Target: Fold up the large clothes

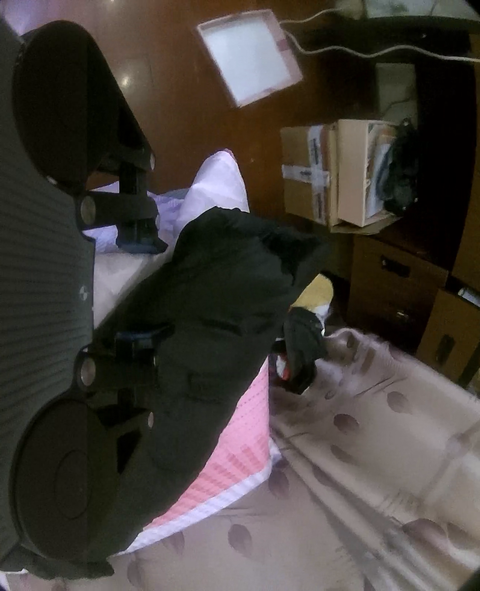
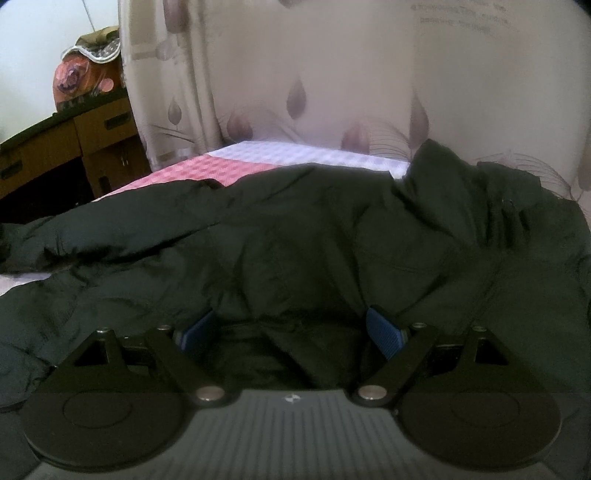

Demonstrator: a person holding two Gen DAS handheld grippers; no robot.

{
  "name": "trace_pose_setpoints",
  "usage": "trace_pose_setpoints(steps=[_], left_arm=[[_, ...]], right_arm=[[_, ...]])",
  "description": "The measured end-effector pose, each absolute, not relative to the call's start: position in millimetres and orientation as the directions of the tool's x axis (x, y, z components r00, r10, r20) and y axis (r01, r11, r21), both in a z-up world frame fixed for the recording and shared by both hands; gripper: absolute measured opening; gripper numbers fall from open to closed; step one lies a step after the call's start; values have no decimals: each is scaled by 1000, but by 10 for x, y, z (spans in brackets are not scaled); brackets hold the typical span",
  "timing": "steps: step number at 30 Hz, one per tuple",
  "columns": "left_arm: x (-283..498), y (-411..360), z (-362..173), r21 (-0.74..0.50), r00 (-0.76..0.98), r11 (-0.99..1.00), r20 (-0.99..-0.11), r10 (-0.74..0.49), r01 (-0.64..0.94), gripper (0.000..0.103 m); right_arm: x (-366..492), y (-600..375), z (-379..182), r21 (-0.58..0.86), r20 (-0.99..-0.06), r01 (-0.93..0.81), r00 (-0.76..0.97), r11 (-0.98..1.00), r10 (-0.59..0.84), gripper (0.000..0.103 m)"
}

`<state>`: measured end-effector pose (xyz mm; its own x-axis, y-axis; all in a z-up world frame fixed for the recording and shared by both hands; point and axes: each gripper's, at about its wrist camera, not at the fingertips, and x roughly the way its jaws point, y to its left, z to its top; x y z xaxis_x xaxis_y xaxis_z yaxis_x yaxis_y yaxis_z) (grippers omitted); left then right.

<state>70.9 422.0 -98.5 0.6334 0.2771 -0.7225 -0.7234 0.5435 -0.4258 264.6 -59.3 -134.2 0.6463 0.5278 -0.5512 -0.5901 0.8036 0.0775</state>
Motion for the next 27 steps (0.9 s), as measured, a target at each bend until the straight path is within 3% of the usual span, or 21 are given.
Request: trace_pose_setpoints(steps=[13, 18, 27], left_arm=[[622, 4041, -836, -340, 605, 595, -726, 325, -728, 26], [596, 3826, -634, -232, 598, 654, -686, 415, -720, 17], [756, 3893, -584, -240, 619, 674, -676, 400, -698, 12]], right_arm=[[2637, -594, -1337, 63, -545, -593, 654, 803, 525, 88], [2632, -597, -1336, 62, -546, -594, 653, 802, 526, 88], [2640, -609, -1334, 67, -542, -595, 652, 801, 530, 88]])
